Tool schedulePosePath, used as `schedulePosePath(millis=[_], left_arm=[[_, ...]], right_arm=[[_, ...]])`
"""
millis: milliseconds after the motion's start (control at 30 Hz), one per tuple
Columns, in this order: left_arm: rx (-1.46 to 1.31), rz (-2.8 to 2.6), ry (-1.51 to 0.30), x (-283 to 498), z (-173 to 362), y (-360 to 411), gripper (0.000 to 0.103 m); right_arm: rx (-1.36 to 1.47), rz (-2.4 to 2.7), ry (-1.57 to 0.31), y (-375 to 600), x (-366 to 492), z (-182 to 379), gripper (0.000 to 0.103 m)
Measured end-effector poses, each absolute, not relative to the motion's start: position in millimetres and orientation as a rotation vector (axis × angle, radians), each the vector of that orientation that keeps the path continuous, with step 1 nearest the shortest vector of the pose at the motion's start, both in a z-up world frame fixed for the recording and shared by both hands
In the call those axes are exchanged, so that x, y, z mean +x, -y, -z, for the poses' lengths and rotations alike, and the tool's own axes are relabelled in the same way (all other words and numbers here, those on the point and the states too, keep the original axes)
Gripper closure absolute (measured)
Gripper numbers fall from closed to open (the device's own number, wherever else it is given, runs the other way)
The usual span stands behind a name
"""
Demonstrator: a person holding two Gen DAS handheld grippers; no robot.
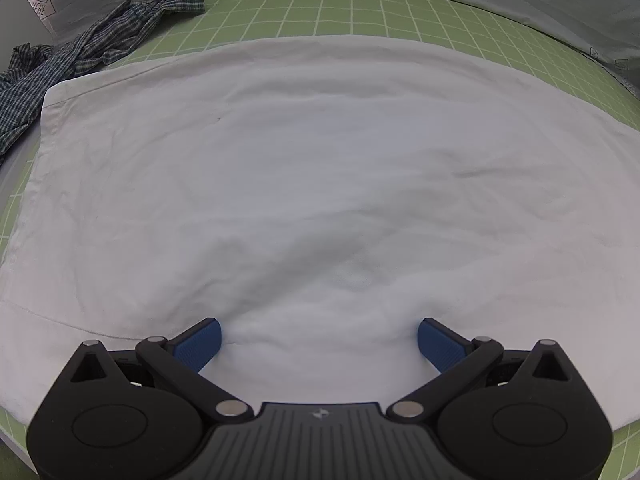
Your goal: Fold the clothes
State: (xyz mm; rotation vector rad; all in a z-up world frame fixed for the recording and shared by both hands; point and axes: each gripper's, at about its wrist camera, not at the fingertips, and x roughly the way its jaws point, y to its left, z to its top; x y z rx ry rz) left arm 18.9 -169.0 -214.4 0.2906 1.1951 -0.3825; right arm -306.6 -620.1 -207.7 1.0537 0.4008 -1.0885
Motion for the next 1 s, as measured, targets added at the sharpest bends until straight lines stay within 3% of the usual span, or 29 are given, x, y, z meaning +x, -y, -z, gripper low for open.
schedulePosePath(millis=[67, 167, 300, 367, 500, 567, 733, 1000], left_arm=[[0.296, 0.394, -1.197, 20, 214, 169, 0.000], [0.301, 0.407, -1.197, 20, 214, 169, 0.000], [0.296, 0.405, -1.188, 19, 214, 165, 0.000], [0.295, 0.406, -1.182, 18, 215, 164, 0.000], [0.296, 0.410, -1.171, 15, 215, 162, 0.000], [0.297, 0.412, -1.167, 13, 215, 162, 0.000], [0.302, 0.423, -1.161, 15, 215, 164, 0.000], [0.140, 0.533, -1.140, 20, 194, 117, 0.000]], right_arm=[[1.077, 1.078, -0.367, 630, -312, 205, 0.073], [1.049, 1.088, -0.382, 636, -310, 205, 0.073], [0.957, 1.176, -0.498, 632, -294, 205, 0.063], [0.858, 1.228, -0.579, 627, -285, 197, 0.033], [0.634, 1.246, -0.676, 604, -265, 176, 0.016], [0.563, 1.175, -0.672, 585, -253, 166, 0.001], [0.443, 0.891, -0.650, 510, -203, 149, 0.000], [0.360, 0.615, -0.721, 381, -131, 175, 0.000]])
